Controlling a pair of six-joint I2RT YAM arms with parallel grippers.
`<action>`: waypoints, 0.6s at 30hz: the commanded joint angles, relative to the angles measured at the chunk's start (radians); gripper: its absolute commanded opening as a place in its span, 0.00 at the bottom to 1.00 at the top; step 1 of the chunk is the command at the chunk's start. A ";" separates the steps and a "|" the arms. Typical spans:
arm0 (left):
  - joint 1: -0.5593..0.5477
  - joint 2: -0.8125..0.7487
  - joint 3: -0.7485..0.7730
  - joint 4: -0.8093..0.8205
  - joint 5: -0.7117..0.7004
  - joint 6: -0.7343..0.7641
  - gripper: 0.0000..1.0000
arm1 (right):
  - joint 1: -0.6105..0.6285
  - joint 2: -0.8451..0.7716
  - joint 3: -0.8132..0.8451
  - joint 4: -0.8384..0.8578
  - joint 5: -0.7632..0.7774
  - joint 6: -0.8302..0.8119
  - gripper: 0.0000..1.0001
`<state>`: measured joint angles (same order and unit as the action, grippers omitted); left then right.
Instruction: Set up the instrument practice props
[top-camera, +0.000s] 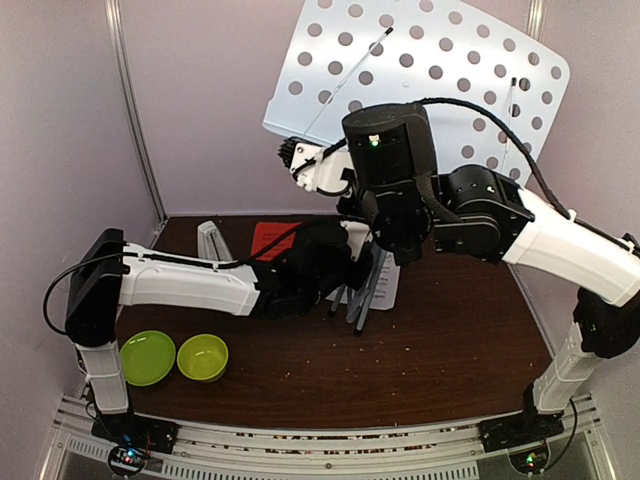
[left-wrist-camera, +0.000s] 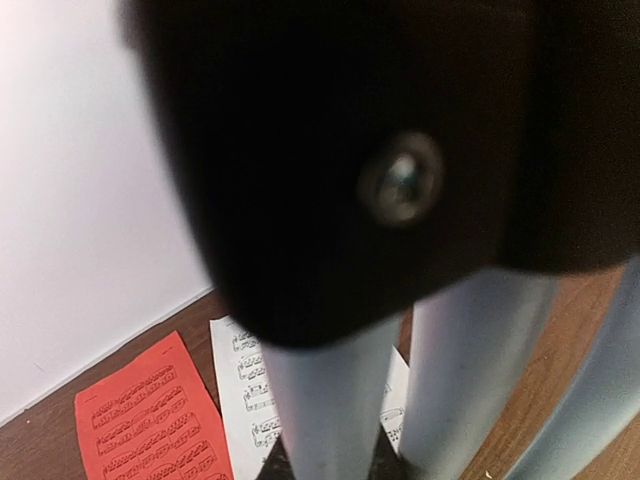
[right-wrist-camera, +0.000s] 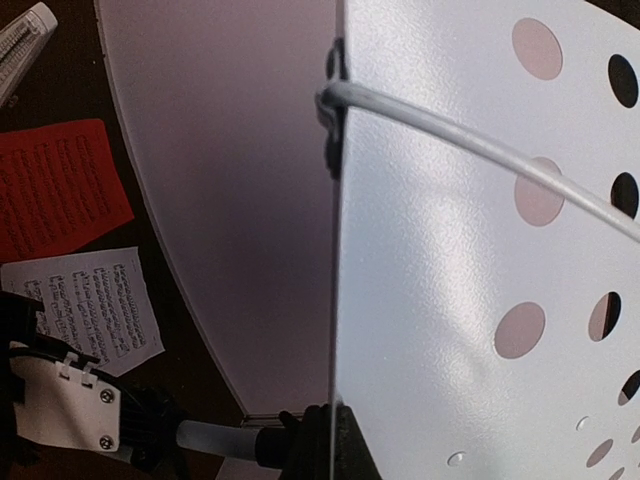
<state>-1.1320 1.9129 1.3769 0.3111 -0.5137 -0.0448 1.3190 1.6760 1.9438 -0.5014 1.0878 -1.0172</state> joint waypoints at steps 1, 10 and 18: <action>-0.011 -0.002 -0.074 -0.023 0.075 0.082 0.00 | 0.021 -0.109 0.052 0.103 -0.020 -0.052 0.00; -0.009 0.008 -0.063 -0.054 0.099 -0.076 0.00 | 0.080 -0.107 0.013 0.078 -0.043 -0.023 0.73; 0.013 -0.003 -0.069 -0.088 0.109 -0.139 0.00 | 0.152 -0.123 -0.020 0.058 -0.032 0.026 0.94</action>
<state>-1.1511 1.8961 1.3388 0.3416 -0.4400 -0.0700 1.4292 1.6032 1.9434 -0.4759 1.0504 -1.0344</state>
